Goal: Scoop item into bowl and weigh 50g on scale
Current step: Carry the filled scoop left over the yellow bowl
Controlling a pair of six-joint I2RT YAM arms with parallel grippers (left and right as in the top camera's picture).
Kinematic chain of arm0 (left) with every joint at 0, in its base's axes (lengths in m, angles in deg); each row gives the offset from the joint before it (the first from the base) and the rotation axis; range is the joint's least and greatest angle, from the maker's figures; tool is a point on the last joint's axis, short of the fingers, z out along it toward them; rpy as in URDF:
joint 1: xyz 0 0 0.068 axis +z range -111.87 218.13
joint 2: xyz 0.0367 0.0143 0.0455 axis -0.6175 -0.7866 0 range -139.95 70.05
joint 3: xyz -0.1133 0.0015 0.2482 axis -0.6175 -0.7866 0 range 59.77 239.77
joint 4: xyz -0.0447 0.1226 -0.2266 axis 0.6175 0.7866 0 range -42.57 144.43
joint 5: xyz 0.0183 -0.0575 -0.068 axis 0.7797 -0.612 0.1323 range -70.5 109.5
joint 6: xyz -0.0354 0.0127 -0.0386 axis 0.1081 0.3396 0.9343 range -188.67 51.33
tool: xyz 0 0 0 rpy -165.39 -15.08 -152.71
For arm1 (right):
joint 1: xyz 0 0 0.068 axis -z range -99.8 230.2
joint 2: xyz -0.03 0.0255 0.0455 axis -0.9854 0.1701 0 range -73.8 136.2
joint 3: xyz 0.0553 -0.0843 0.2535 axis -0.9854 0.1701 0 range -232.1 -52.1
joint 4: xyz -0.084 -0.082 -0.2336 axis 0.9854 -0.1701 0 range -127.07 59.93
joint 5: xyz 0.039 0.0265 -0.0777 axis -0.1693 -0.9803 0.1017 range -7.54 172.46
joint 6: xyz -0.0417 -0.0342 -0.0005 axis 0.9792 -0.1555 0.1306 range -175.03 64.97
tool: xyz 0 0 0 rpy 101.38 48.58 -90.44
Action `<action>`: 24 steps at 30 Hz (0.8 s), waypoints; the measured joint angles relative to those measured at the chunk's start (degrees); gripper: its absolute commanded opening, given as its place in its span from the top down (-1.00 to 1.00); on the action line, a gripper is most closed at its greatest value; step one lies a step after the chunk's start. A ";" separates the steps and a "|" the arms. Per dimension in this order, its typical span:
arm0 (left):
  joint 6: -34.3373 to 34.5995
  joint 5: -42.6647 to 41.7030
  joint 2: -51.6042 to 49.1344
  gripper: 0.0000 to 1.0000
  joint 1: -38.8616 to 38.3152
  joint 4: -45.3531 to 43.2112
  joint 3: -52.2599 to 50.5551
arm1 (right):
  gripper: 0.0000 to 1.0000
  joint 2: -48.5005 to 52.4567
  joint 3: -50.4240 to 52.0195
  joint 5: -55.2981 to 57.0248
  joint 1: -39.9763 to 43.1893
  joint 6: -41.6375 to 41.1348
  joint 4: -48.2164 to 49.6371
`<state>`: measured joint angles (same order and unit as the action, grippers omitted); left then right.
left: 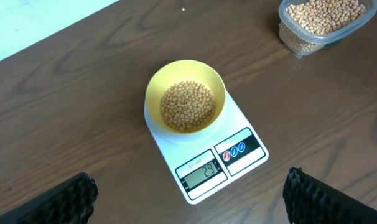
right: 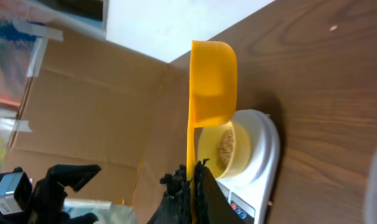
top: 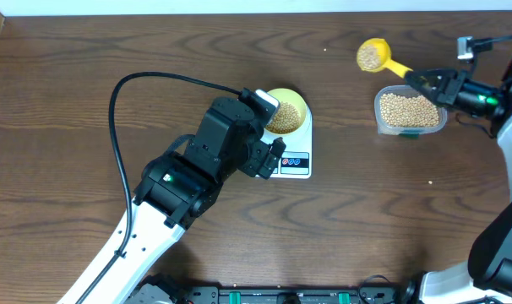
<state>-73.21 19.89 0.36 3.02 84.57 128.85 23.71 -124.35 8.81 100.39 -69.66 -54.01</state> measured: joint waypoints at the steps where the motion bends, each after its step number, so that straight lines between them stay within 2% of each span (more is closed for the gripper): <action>1: 0.00 0.00 0.00 -0.95 0.00 0.00 0.00 | 0.98 0.00 0.00 -0.07 -0.96 -0.70 0.26; 24: 0.00 0.00 0.00 -0.95 0.00 0.00 0.00 | 0.98 0.00 0.02 4.57 -16.52 -0.66 2.54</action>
<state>-73.21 19.89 0.36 3.02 84.57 128.85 23.71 -124.33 13.38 83.87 -70.32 -51.48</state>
